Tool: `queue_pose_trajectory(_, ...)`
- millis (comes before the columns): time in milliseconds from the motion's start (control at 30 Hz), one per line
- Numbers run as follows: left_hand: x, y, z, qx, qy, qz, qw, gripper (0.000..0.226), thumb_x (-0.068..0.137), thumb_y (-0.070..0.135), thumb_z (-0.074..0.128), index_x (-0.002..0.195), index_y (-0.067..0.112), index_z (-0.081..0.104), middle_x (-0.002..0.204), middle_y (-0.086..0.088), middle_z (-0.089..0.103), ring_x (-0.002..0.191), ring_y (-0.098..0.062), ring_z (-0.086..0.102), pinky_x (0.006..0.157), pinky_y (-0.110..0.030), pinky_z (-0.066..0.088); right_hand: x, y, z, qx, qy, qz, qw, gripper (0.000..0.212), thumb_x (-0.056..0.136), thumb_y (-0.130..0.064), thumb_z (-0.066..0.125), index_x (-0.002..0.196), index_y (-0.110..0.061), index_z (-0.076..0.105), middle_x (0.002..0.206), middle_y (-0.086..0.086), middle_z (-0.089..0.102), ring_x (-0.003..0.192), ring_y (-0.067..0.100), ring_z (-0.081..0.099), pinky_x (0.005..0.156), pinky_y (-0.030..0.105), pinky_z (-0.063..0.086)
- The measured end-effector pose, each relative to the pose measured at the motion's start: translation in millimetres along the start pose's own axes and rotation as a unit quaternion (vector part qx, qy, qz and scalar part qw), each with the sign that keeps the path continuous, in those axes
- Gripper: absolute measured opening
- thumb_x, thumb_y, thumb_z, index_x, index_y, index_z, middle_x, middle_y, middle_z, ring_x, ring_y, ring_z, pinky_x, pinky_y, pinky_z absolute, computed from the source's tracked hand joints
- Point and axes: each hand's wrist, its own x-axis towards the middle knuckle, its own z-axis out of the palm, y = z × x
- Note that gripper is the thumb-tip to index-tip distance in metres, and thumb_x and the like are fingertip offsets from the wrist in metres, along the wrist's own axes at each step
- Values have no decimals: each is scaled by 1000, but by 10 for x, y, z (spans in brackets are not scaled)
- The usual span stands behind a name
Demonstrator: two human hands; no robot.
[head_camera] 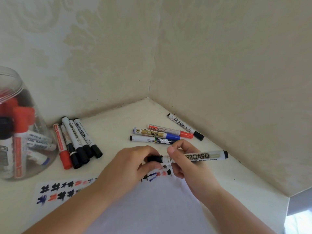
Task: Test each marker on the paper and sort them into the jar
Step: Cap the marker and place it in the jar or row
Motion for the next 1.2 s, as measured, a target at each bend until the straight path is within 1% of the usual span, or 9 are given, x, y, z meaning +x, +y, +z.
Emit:
queue_pose_trajectory(167, -45, 96, -28, 21, -11, 50, 998, 14, 87, 36, 56, 92, 23, 56, 76, 20, 54, 73, 0, 49, 63, -16, 38, -26, -84, 18, 64, -13, 17, 998, 30, 77, -19, 64, 55, -19, 44, 48, 2, 35, 40, 12, 26, 39, 18, 25)
queue_pose_trajectory(433, 40, 303, -160, 55, 61, 109, 991, 15, 85, 30, 52, 89, 15, 56, 73, 26, 40, 67, 4, 41, 62, -5, 33, 25, -328, 196, 120, 16, -48, 991, 34, 79, -12, 56, 55, -16, 32, 48, 1, 29, 43, 17, 15, 43, 28, 14)
queue_pose_trajectory(600, 89, 227, -398, 39, 83, 95, 991, 14, 87, 32, 54, 94, 20, 55, 79, 23, 50, 76, 6, 48, 66, -7, 36, 183, -346, 304, 123, -51, -44, 990, 23, 79, -20, 63, 63, -16, 46, 48, -6, 37, 41, 8, 29, 42, 19, 24)
queue_pose_trajectory(667, 101, 200, -622, 29, 133, 76, 988, 7, 87, 32, 55, 91, 27, 55, 75, 19, 55, 73, 1, 51, 64, -9, 37, 266, -347, 324, 89, -95, -12, 991, 20, 76, -25, 67, 84, -11, 55, 53, -8, 43, 46, 5, 37, 45, 17, 30)
queue_pose_trajectory(733, 52, 182, -932, 16, 232, 57, 971, 4, 86, 37, 56, 89, 36, 53, 73, 19, 57, 66, 1, 51, 58, -7, 37, 322, -320, 293, 34, -87, 20, 995, 41, 72, -29, 79, 99, -7, 57, 53, -9, 47, 47, 3, 40, 46, 17, 33)
queue_pose_trajectory(867, -267, 173, -1646, -1, 442, 46, 896, 11, 84, 34, 51, 90, 42, 56, 71, 23, 57, 56, 5, 49, 48, -7, 38, 408, -270, 193, -26, -47, 47, 997, 39, 68, -28, 69, 91, 3, 61, 48, -4, 46, 40, 6, 34, 38, 15, 30)
queue_pose_trajectory(933, -444, 166, -1968, 48, 508, 44, 859, 13, 85, 26, 51, 86, 39, 54, 72, 24, 57, 62, 5, 50, 56, -5, 38, 482, -238, 199, -32, -22, 70, 997, 28, 77, -15, 66, 90, 8, 58, 43, -1, 46, 34, 5, 31, 31, 14, 25)
queue_pose_trajectory(1033, -603, 156, -2235, 148, 525, 6, 838, 9, 86, 27, 46, 80, 33, 50, 72, 20, 56, 65, 3, 49, 60, -6, 34, 594, -228, 294, -127, 9, 47, 991, 8, 85, -8, 64, 78, -3, 64, 39, 0, 49, 29, 5, 34, 31, 12, 26)
queue_pose_trajectory(1200, -683, 192, -2309, 275, 520, 7, 809, 12, 89, 19, 40, 85, 14, 50, 77, 7, 49, 71, -12, 47, 65, -21, 36, 731, -256, 511, -377, 6, -72, 923, 19, 79, -24, 71, 67, -36, 64, 51, -10, 60, 47, 16, 49, 52, 28, 35)
